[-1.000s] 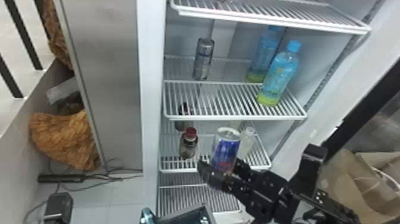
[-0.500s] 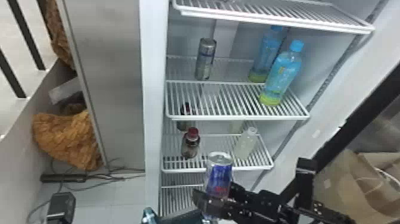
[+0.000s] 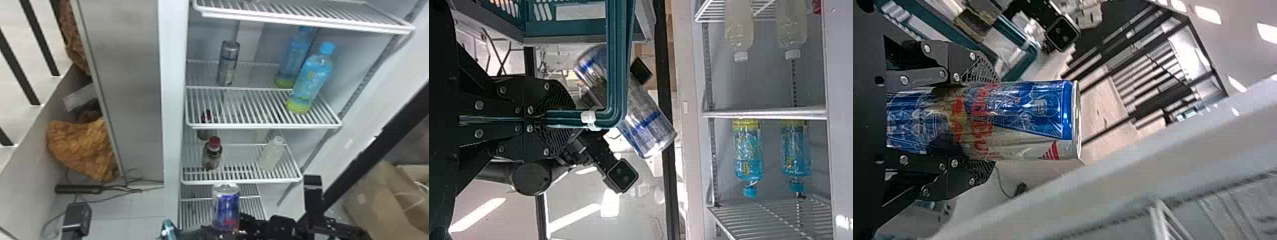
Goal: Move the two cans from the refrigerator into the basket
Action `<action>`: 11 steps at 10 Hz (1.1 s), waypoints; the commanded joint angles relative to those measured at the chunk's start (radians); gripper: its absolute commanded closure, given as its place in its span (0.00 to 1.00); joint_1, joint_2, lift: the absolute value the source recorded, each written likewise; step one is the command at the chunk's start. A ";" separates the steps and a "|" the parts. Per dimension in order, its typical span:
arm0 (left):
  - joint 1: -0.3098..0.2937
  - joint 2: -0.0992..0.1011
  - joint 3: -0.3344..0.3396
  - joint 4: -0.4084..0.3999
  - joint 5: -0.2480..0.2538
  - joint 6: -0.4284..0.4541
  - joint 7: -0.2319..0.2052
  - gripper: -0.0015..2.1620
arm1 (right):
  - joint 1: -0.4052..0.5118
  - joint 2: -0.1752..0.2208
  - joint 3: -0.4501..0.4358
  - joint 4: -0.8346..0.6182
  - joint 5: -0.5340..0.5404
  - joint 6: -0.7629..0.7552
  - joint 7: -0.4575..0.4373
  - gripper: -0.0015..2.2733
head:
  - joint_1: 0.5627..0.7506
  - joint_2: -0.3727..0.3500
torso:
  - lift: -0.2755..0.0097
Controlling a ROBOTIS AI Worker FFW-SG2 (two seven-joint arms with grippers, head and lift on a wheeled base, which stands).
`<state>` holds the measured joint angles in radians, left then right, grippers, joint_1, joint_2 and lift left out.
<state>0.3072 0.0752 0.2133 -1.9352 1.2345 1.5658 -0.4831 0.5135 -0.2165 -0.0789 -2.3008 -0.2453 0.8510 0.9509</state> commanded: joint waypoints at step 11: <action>-0.005 -0.002 0.000 0.000 0.002 0.005 0.000 0.55 | -0.148 -0.009 0.065 0.120 0.142 0.118 0.187 0.05 | 0.70 0.34 | 0.84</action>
<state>0.3019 0.0736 0.2135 -1.9352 1.2345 1.5659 -0.4828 0.3656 -0.2280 -0.0043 -2.1773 -0.1037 0.9867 1.1383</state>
